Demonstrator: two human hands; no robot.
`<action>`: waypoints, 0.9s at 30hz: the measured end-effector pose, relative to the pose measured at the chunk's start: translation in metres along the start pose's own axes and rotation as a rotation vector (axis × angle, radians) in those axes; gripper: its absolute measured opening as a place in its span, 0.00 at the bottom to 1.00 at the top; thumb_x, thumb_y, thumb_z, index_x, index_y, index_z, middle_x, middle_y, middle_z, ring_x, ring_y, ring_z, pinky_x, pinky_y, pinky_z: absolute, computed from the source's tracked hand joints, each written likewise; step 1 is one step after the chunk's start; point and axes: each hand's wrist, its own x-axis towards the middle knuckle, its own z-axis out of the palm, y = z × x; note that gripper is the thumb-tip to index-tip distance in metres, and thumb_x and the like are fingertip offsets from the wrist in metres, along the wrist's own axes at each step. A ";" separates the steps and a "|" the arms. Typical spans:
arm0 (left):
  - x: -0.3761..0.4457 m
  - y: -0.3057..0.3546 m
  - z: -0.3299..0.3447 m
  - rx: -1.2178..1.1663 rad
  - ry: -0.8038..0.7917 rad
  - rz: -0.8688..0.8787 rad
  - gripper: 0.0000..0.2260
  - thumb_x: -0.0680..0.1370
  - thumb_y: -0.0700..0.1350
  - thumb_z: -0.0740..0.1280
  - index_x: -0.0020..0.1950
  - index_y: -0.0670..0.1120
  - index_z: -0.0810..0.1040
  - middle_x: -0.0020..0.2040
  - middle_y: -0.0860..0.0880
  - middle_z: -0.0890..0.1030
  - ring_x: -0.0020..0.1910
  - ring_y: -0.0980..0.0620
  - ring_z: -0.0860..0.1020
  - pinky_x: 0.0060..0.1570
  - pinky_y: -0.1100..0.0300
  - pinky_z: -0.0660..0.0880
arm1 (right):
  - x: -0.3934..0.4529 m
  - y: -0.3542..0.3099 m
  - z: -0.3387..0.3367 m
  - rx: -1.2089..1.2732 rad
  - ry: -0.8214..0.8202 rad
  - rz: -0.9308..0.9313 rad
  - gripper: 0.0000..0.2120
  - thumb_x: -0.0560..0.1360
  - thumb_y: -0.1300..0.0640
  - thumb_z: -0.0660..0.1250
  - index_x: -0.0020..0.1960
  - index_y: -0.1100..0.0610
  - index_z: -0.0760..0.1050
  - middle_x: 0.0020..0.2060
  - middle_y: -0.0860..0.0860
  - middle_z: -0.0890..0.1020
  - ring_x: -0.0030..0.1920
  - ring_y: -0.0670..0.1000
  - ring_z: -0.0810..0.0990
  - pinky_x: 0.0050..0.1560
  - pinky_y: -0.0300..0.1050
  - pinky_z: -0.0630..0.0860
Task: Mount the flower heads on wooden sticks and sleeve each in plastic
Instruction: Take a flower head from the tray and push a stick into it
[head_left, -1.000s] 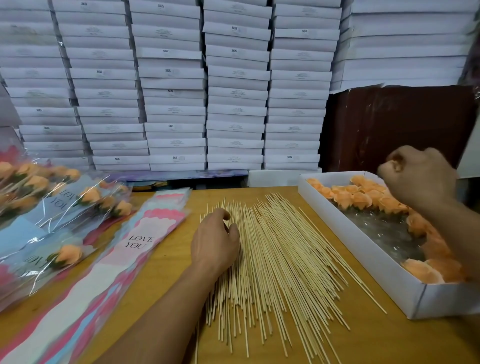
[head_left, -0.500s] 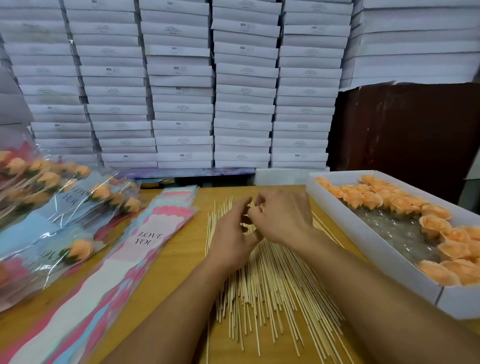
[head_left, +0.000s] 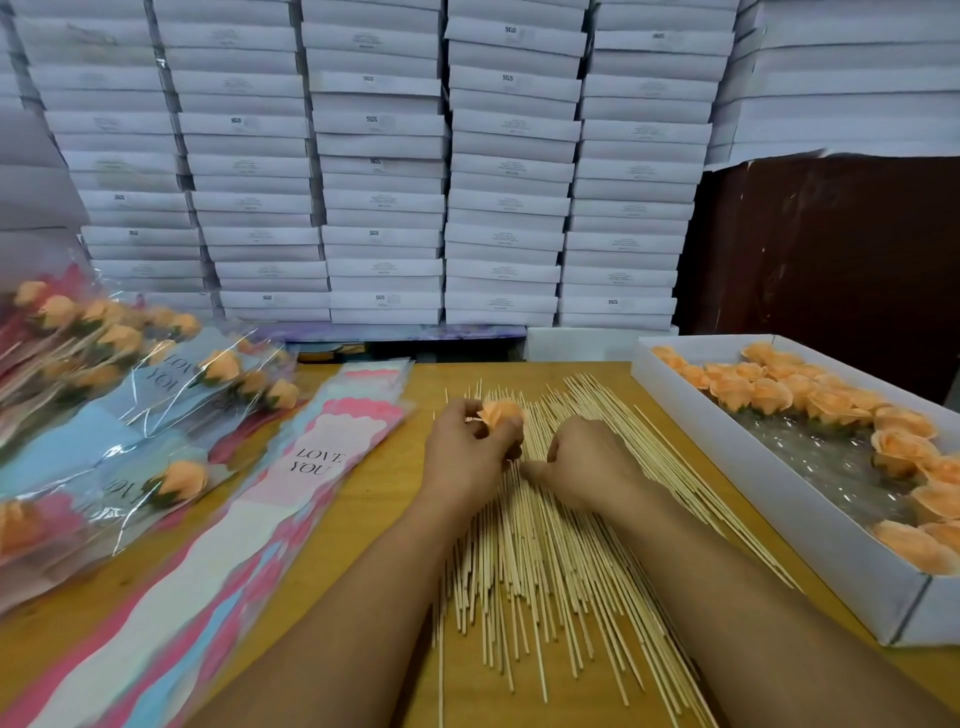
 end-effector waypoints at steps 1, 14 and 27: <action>0.000 0.001 -0.001 -0.079 -0.003 -0.032 0.16 0.79 0.46 0.71 0.63 0.46 0.71 0.46 0.49 0.85 0.39 0.52 0.85 0.39 0.59 0.82 | 0.000 -0.003 0.001 -0.008 0.008 0.002 0.18 0.75 0.42 0.73 0.38 0.53 0.72 0.36 0.50 0.77 0.35 0.51 0.76 0.30 0.45 0.63; 0.003 0.004 -0.003 -0.277 0.026 -0.135 0.17 0.81 0.45 0.68 0.67 0.43 0.70 0.47 0.43 0.84 0.33 0.51 0.84 0.28 0.65 0.75 | 0.010 0.003 0.004 0.147 0.000 0.156 0.15 0.73 0.51 0.74 0.36 0.56 0.71 0.32 0.51 0.76 0.29 0.50 0.72 0.26 0.41 0.62; 0.001 0.007 -0.005 -0.270 0.022 -0.139 0.15 0.81 0.45 0.68 0.65 0.45 0.69 0.48 0.43 0.83 0.32 0.53 0.84 0.27 0.65 0.75 | 0.010 -0.002 0.003 0.160 -0.044 0.164 0.10 0.73 0.54 0.73 0.41 0.57 0.73 0.36 0.52 0.78 0.32 0.50 0.76 0.28 0.41 0.65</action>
